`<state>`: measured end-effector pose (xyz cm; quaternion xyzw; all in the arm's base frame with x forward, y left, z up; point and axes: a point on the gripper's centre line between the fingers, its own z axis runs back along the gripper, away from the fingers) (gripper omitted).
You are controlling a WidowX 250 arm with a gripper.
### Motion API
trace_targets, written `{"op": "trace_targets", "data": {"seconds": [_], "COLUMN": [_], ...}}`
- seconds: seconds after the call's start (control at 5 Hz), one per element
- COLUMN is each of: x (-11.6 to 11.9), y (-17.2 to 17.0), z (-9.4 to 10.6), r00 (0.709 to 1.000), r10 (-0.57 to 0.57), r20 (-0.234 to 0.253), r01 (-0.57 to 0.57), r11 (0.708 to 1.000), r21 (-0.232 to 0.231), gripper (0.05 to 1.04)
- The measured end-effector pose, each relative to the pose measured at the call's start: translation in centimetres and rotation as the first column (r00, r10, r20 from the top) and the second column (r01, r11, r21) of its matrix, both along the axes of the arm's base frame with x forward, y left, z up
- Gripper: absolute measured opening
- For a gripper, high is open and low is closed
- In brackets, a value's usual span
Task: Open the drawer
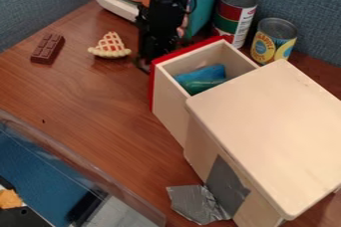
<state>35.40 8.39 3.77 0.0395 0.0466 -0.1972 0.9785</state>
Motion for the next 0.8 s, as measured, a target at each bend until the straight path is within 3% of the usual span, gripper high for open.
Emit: {"op": "trace_targets", "data": {"seconds": [0.2, 0.4, 0.6, 0.8], "x": [-0.4, -1.1, -2.4, -4.0], "y": [0.1, -0.2, 0.6, 1.6], "z": [-0.1, 2.4, 6.5, 9.5], "r00": [1.0, 0.999, 0.999, 0.998], "r10": [-0.013, -0.032, -0.024, -0.003], "r20": [-0.018, -0.018, 0.04, 0.066], "r01": [0.013, 0.032, 0.024, 0.004], "r11": [1.0, 0.999, 1.0, 1.0], "r21": [0.009, -0.002, -0.001, -0.012], "gripper": [0.721, 0.977, 1.003, 1.0]}}
